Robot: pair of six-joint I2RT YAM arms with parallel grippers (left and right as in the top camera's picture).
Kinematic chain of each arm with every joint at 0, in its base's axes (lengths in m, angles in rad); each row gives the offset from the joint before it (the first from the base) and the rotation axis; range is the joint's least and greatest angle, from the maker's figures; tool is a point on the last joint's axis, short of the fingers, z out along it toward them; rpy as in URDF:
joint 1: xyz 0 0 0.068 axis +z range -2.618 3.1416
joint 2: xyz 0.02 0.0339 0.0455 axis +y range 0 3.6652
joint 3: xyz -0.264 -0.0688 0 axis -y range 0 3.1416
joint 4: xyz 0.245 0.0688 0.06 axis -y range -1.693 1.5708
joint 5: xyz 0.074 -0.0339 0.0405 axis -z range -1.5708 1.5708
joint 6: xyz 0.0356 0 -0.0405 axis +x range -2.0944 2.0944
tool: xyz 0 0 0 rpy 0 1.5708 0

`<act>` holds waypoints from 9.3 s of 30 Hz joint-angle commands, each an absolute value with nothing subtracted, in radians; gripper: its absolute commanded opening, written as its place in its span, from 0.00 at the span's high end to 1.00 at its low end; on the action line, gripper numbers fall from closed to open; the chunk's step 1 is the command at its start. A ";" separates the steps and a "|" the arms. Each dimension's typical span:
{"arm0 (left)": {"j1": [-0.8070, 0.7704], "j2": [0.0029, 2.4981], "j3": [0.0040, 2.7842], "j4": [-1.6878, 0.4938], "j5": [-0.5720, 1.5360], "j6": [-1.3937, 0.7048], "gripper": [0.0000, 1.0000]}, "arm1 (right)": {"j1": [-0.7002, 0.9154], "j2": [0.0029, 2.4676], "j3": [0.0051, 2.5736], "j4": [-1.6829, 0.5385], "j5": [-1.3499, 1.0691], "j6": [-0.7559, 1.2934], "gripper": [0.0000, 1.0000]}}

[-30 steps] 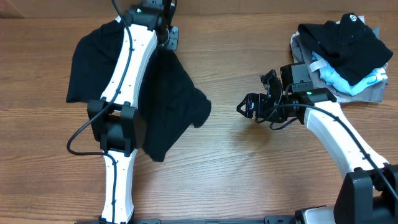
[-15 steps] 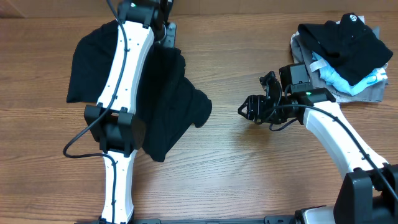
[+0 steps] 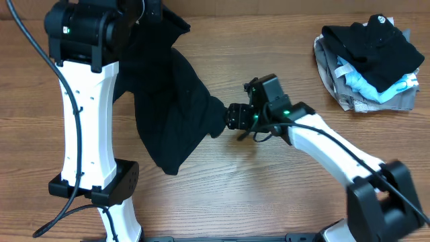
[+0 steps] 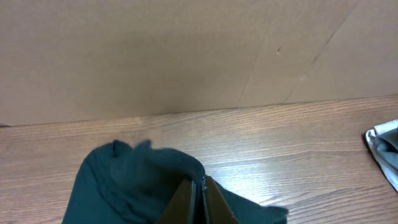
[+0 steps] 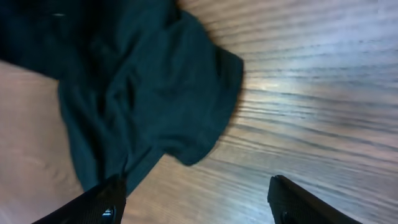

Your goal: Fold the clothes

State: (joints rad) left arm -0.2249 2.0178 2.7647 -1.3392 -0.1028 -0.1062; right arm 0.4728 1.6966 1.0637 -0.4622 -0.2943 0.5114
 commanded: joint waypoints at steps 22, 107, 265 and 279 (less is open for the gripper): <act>-0.221 2.033 2.765 -1.387 -0.194 -0.120 0.96 | 0.585 1.953 1.060 -0.249 -0.195 0.789 0.88; -0.145 2.502 2.408 -0.530 -0.392 -0.173 0.00 | 0.046 2.104 1.603 -0.142 -0.089 0.287 0.00; 0.075 1.764 0.908 -0.548 0.080 -0.297 0.96 | 0.045 1.349 1.079 -1.183 -0.133 0.311 0.00; 0.322 1.819 0.911 -0.356 -0.106 -0.241 0.96 | 0.045 1.349 1.079 -1.186 -0.136 0.311 0.00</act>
